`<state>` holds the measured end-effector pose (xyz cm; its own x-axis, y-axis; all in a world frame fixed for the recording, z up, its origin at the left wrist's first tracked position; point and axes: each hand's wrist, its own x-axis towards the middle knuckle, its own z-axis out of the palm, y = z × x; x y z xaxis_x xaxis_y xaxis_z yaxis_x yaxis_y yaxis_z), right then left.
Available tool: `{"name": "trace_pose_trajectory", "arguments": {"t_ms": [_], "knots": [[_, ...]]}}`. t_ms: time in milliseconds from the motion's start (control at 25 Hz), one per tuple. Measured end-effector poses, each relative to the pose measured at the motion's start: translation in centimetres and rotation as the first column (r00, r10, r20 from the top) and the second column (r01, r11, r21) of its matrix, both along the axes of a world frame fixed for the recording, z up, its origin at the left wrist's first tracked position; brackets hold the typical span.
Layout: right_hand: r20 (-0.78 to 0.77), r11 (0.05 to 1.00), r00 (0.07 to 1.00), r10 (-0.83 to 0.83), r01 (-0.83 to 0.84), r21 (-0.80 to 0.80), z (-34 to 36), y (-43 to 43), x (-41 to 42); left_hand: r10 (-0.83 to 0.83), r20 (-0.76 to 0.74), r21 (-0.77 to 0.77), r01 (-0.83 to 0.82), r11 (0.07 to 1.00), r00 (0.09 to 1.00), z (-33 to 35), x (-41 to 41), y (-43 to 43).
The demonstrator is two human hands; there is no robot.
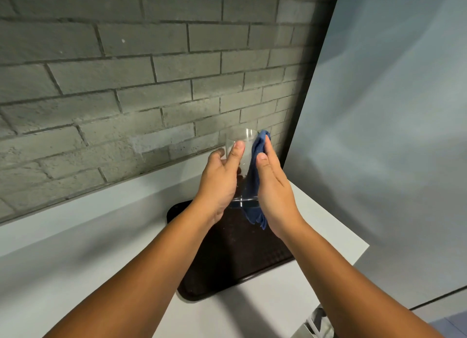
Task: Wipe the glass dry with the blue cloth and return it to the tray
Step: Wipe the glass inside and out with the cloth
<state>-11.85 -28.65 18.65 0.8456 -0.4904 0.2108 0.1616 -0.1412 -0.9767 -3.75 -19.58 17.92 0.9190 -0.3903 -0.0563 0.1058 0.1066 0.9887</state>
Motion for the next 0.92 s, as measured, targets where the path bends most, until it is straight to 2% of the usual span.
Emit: {"name": "trace_pose_trajectory", "arguments": {"t_ms": [80, 160, 200, 240, 360, 520, 680, 800, 920], "knots": [[0.01, 0.988, 1.0, -0.026, 0.028, -0.151, -0.6, 0.1, 0.1, -0.028, -0.013, 0.018, 0.028, 0.999, 1.0, 0.0, -0.1, -0.3], [0.06, 0.938, 0.998, -0.03, 0.049, -0.343, -1.2, 0.2, 0.0, -0.049, -0.036, -0.025, 0.048, 0.999, 0.998, 0.2, -0.2, -0.3], [0.096, 0.926, 0.995, -0.013, 0.048, -0.376, -1.5, 0.1, 0.0, -0.054, -0.049, -0.048, 0.052, 0.997, 0.997, 0.1, -0.1, -0.3], [0.109, 0.939, 0.994, 0.006, 0.032, -0.343, -1.5, -0.1, 0.0, -0.059, -0.068, -0.081, 0.053, 0.995, 0.996, -0.1, -0.2, -0.3], [0.051, 0.999, 0.998, 0.041, -0.04, -0.017, -0.6, -0.2, 0.2, -0.067, -0.082, -0.155, 0.054, 0.986, 0.994, -0.2, -0.5, -0.2], [0.088, 0.999, 0.995, 0.047, -0.047, -0.002, 0.4, -0.4, 0.6, -0.082, -0.059, -0.165, 0.071, 0.984, 0.995, 0.9, -0.1, -0.4], [0.025, 0.971, 0.996, 0.088, -0.092, 0.22, 1.2, -1.2, 1.6, -0.009, -0.081, -0.143, -0.003, 0.99, 0.997, 1.1, 0.3, -0.6], [-0.005, 0.972, 0.997, 0.074, -0.071, 0.226, 1.1, -1.1, 1.5, 0.033, -0.01, -0.065, -0.034, 0.997, 0.999, 1.2, 0.4, -0.6], [0.012, 0.952, 0.998, 0.067, -0.068, 0.298, 1.1, -1.1, 1.9, 0.052, 0.001, -0.049, -0.052, 0.997, 0.999, 1.2, 0.4, -0.4]]}}
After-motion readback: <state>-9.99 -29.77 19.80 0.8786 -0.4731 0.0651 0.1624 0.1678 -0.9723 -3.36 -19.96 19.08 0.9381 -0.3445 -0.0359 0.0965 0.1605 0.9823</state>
